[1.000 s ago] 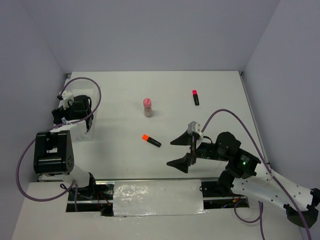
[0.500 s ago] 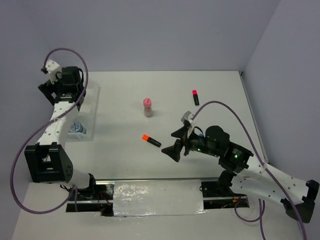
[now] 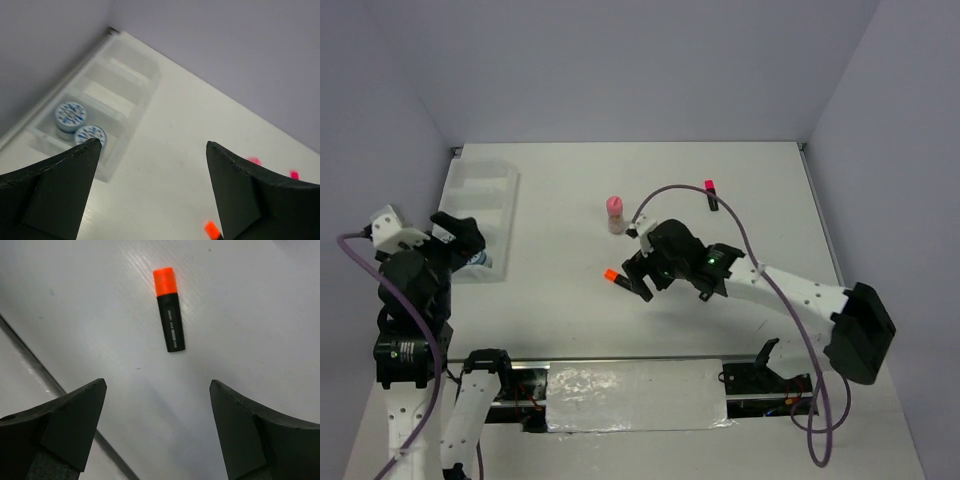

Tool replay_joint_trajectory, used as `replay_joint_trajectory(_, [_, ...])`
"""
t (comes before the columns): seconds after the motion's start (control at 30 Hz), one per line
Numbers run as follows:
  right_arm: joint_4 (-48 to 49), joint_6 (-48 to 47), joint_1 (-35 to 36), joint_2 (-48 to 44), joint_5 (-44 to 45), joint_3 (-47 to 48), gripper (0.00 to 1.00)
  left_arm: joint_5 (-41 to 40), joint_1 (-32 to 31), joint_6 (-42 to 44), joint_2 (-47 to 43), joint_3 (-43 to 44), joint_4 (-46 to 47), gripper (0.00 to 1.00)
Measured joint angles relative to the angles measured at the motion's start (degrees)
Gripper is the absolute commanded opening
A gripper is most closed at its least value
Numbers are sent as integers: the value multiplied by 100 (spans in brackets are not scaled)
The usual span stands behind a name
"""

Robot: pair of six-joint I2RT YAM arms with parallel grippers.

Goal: Sort the stationery into containers
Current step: Pick up the pen from the center of the board.

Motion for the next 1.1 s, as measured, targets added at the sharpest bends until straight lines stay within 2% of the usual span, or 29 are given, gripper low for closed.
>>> replay_joint_trajectory(0.07, [-22, -280, -72, 505, -50, 136, 85, 643, 0, -35, -302, -422, 0, 99])
replay_joint_trajectory(0.1, [-68, -411, -96, 772, -52, 240, 79, 938, 0, -33, -380, -643, 0, 99])
replay_joint_trajectory(0.2, [-214, -721, -140, 1727, 37, 852, 67, 1460, -2, -13, -590, -1215, -127, 99])
replay_joint_trajectory(0.37, [-142, -1014, -140, 2876, 55, 1370, 65, 1781, 0, -11, -1178, -1626, -208, 99])
replay_joint_trajectory(0.5, [-199, -1115, -144, 3204, 0, 1425, 60, 1932, -2, -11, -1436, -1648, -33, 99])
replay_joint_trajectory(0.7, [-186, -1145, -144, 3539, -164, 1633, 59, 2011, -2, -13, -1408, -1650, 37, 99])
replay_joint_trajectory(0.8, [-153, -1141, -144, 3574, -197, 1631, 51, 2017, -2, -13, -1408, -1650, 39, 99])
replay_joint_trajectory(0.87, [-153, -1132, -142, 3637, -203, 1633, 42, 2017, -2, -13, -1408, -1650, 37, 99])
replay_joint_trajectory(1.0, [-74, -1121, -122, 3672, -190, 1624, 39, 2011, -2, -22, -1408, -1650, 37, 99])
replay_joint_trajectory(1.1, [98, -1093, -61, 3611, -105, 1499, 33, 1932, -2, -31, -1408, -1650, 31, 99])
